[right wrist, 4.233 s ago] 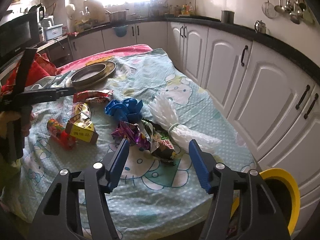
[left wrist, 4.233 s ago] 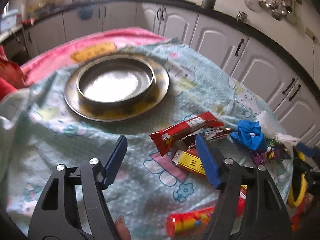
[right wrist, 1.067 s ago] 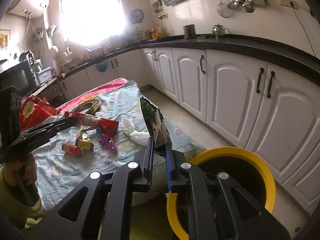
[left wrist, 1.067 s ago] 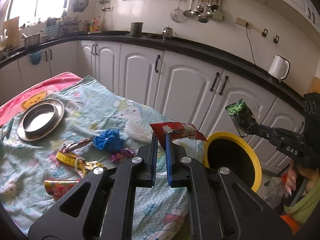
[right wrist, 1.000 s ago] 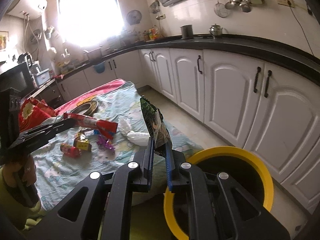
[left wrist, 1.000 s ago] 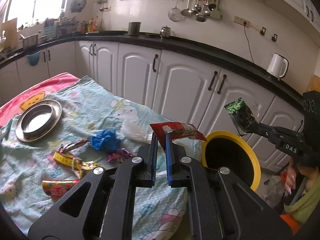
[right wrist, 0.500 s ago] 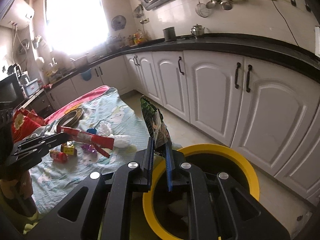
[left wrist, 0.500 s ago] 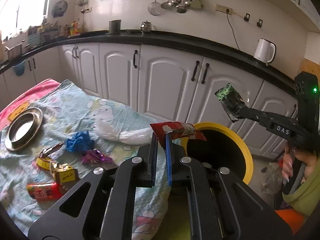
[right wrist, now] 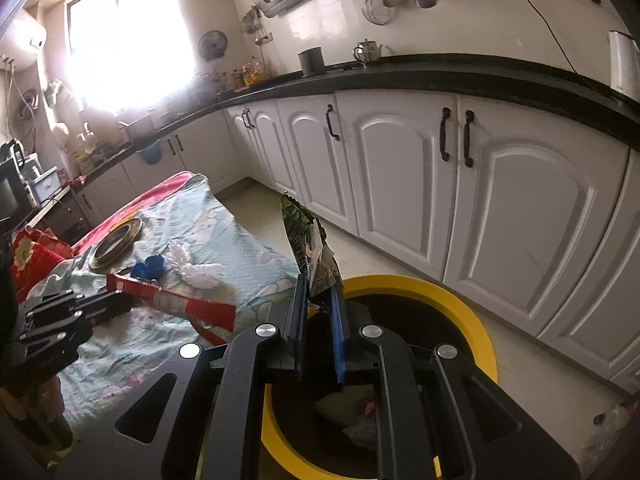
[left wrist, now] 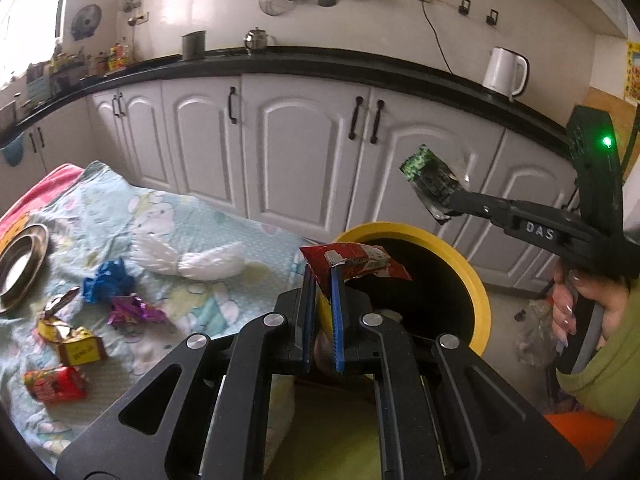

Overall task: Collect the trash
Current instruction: 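Carry the red wrapper and green wrapper over the yellow-rimmed bin with both grippers, then open both grippers to drop the wrappers into the bin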

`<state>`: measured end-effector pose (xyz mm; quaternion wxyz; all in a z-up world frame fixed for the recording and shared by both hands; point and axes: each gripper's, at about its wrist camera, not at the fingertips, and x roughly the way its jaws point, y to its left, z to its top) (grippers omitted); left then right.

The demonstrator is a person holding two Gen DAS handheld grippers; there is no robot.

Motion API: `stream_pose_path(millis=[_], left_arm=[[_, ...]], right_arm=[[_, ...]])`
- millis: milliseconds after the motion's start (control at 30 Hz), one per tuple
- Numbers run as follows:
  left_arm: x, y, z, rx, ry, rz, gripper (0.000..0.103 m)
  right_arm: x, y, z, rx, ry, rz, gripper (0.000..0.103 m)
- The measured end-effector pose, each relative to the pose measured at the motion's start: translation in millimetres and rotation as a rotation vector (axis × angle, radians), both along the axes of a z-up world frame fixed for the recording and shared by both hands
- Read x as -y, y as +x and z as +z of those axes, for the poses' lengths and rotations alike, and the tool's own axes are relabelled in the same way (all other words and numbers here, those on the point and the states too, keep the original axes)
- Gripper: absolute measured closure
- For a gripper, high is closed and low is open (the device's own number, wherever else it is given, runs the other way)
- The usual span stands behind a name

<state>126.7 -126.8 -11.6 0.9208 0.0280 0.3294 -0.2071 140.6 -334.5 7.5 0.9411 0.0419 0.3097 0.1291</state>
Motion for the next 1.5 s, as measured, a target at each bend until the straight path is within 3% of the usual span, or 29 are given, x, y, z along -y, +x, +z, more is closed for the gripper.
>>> stream_pose_path(millis=[633, 1333, 1400, 1500], left_arm=[[51, 6, -42, -0.078, 0.063, -0.094, 0.099], [84, 11, -77, -0.175, 0.068, -0.183, 0.099], [84, 11, -78, -0.175, 0.069, -0.181, 0.094], [80, 13, -77, -0.181, 0.057, -0.17, 0.078]], right_arm=[[26, 14, -33, -0.08, -0.006, -0.054, 0.092], [47, 29, -66, -0.185, 0.02, -0.095, 0.088], [49, 29, -67, -0.188, 0.021, -0.102, 0.082], [50, 30, -67, -0.188, 0.018, -0.107, 0.073]])
